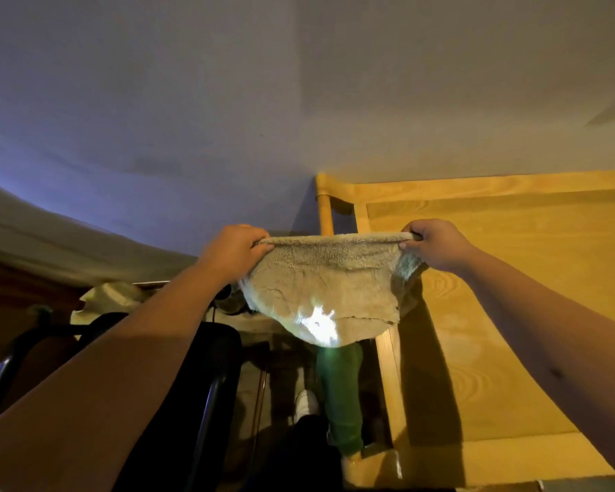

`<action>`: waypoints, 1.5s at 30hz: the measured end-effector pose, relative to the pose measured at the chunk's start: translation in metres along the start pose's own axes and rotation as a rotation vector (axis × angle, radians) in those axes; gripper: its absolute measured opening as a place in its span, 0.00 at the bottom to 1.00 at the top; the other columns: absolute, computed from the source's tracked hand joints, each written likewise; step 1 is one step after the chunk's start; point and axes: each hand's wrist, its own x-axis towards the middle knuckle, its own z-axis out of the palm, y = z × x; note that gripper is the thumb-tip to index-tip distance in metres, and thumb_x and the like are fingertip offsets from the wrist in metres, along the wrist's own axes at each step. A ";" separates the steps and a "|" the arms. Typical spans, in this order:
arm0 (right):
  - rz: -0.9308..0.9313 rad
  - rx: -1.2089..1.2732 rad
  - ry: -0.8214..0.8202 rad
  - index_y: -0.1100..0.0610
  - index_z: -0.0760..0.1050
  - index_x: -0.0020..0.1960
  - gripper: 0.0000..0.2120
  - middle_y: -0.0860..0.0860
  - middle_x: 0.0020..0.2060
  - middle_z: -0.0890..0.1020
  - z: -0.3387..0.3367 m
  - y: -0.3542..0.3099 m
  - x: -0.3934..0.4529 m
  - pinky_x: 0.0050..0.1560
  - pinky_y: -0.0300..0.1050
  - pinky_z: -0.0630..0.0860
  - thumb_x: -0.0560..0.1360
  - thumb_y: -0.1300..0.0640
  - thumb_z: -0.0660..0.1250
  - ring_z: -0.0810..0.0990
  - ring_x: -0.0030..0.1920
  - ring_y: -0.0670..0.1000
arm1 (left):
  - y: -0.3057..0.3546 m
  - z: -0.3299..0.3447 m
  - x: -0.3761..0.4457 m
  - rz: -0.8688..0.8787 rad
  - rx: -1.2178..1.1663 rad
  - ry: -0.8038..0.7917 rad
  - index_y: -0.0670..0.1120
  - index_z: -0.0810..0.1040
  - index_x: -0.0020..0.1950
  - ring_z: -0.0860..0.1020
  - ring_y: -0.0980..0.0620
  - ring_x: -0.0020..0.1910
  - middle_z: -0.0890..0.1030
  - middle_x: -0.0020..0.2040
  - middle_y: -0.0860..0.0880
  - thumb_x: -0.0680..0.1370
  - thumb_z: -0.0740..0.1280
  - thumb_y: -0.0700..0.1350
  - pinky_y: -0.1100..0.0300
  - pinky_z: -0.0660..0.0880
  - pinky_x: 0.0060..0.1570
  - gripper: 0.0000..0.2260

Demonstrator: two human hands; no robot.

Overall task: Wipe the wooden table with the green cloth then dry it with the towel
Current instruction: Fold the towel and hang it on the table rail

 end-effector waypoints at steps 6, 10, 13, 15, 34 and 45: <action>0.052 -0.116 0.065 0.57 0.77 0.44 0.07 0.52 0.33 0.77 0.030 0.009 0.065 0.30 0.46 0.65 0.79 0.54 0.67 0.75 0.37 0.55 | -0.020 0.025 0.053 -0.134 -0.048 -0.036 0.44 0.83 0.49 0.78 0.45 0.43 0.82 0.44 0.45 0.81 0.66 0.47 0.53 0.72 0.40 0.09; 0.132 -0.128 0.098 0.55 0.77 0.47 0.06 0.55 0.38 0.78 0.052 0.012 0.083 0.32 0.46 0.65 0.79 0.53 0.65 0.77 0.43 0.60 | -0.031 0.047 0.060 -0.197 -0.094 -0.086 0.44 0.81 0.48 0.78 0.44 0.43 0.81 0.42 0.45 0.82 0.64 0.47 0.54 0.69 0.39 0.10; 0.174 -0.090 0.233 0.55 0.76 0.58 0.10 0.57 0.50 0.80 0.065 0.008 0.078 0.39 0.48 0.71 0.78 0.54 0.64 0.78 0.52 0.61 | -0.031 0.063 0.056 -0.222 -0.135 -0.074 0.43 0.80 0.55 0.78 0.40 0.54 0.80 0.52 0.42 0.83 0.63 0.46 0.51 0.73 0.49 0.09; 0.200 -0.068 0.325 0.55 0.70 0.68 0.21 0.57 0.63 0.76 0.080 -0.003 0.064 0.57 0.53 0.72 0.77 0.51 0.67 0.73 0.63 0.59 | -0.023 0.076 0.049 -0.277 -0.165 -0.098 0.44 0.73 0.71 0.72 0.41 0.68 0.74 0.69 0.41 0.83 0.63 0.47 0.50 0.68 0.64 0.17; 0.107 0.647 -0.036 0.51 0.47 0.80 0.32 0.50 0.79 0.57 0.170 -0.059 0.053 0.76 0.54 0.38 0.81 0.38 0.47 0.50 0.78 0.48 | 0.063 0.129 0.079 -0.475 -1.303 -0.208 0.57 0.47 0.82 0.66 0.49 0.75 0.62 0.79 0.48 0.86 0.55 0.47 0.50 0.63 0.74 0.27; 0.350 1.261 -0.341 0.48 0.70 0.70 0.27 0.55 0.62 0.80 0.171 -0.038 0.034 0.62 0.53 0.76 0.82 0.36 0.44 0.79 0.61 0.53 | 0.075 0.137 0.030 -0.534 -1.258 -0.286 0.58 0.42 0.81 0.66 0.45 0.74 0.62 0.79 0.44 0.85 0.55 0.53 0.40 0.65 0.72 0.29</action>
